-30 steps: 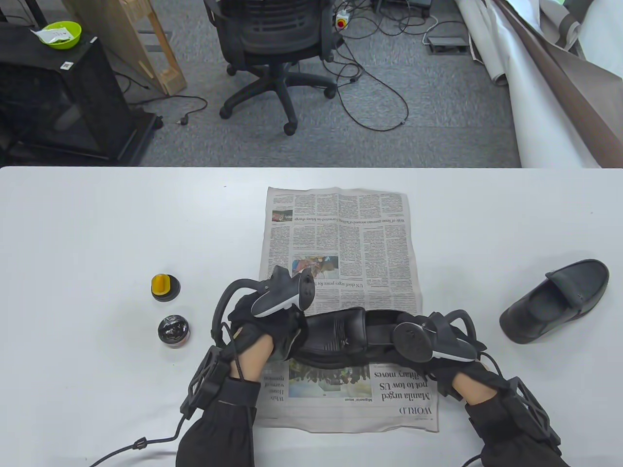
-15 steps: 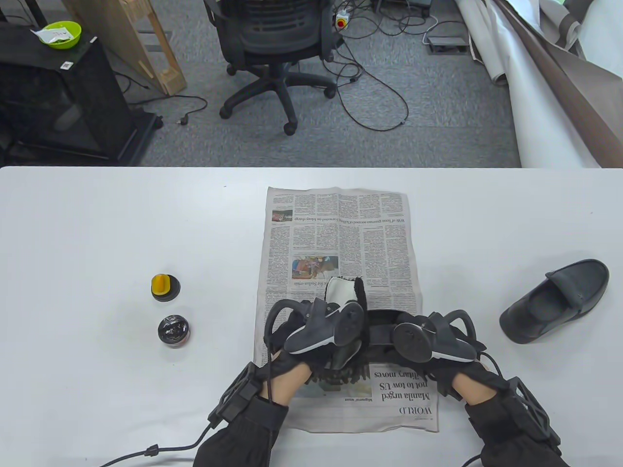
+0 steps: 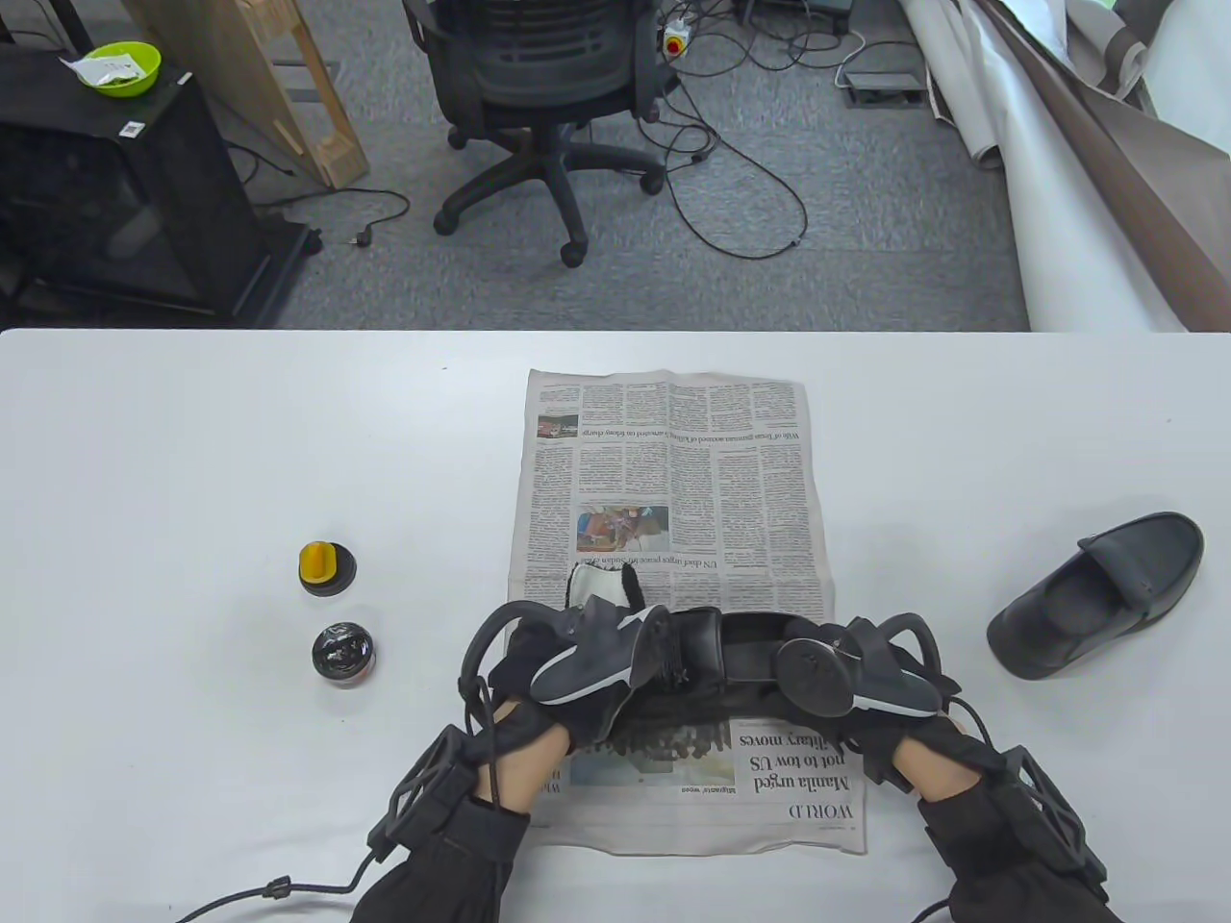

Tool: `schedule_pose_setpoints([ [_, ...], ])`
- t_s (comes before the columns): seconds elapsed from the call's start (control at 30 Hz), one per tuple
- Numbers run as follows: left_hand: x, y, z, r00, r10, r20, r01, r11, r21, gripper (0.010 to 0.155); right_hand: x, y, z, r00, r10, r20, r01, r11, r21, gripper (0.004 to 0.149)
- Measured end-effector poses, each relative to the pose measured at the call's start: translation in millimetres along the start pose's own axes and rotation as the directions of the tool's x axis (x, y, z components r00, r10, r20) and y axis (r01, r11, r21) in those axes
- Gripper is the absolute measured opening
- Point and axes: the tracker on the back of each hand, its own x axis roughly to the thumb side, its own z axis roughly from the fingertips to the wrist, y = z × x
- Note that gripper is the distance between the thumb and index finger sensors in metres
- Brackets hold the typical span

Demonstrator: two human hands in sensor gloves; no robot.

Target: Dip and apply built-in sponge shoe polish on shoes

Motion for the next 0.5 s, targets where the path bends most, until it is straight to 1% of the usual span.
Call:
schedule_pose_setpoints([
  [0.1,-11,-3,-1,0.998,0.058,-0.005,-0.058,0.998,-0.026,0.057,0,0,0,1.0,0.003,-0.003,-0.003,1.0,0.0,0.042],
  [0.13,-11,-1,-1,0.999,0.044,-0.009,-0.044,0.998,-0.037,0.057,1,0,1,1.0,0.007,-0.004,-0.007,1.0,-0.001,0.042],
  [0.17,-10,1,0,1.0,0.012,-0.005,-0.012,1.0,-0.027,0.057,1,0,1,1.0,0.007,-0.004,-0.007,1.0,-0.001,0.042],
  [0.2,-5,4,2,0.999,-0.033,0.011,0.033,0.999,0.021,0.057,0,0,0,1.0,0.002,0.0,-0.002,1.0,0.0,0.041],
  [0.27,6,10,7,0.999,-0.033,0.037,0.027,0.99,0.139,0.057,0,0,0,1.0,-0.001,0.002,0.001,1.0,0.001,0.042],
  [0.33,23,15,11,0.988,0.086,0.125,-0.111,0.97,0.217,0.057,0,0,1,1.0,0.003,0.0,-0.003,1.0,0.0,0.042],
  [0.37,32,18,13,0.971,0.162,0.177,-0.202,0.951,0.236,0.057,0,0,1,1.0,0.005,0.0,-0.005,1.0,-0.001,0.042],
  [0.43,49,23,14,0.946,0.228,0.232,-0.285,0.925,0.25,0.057,0,0,1,1.0,0.0,0.001,0.0,1.0,-0.001,0.042],
  [0.47,55,24,14,0.946,0.229,0.229,-0.286,0.923,0.258,0.058,0,0,0,1.0,-0.002,0.001,0.002,1.0,0.0,0.042],
  [0.5,62,23,13,0.958,0.198,0.206,-0.248,0.934,0.258,0.058,0,0,1,1.0,-0.001,-0.001,0.001,1.0,0.0,0.042],
])
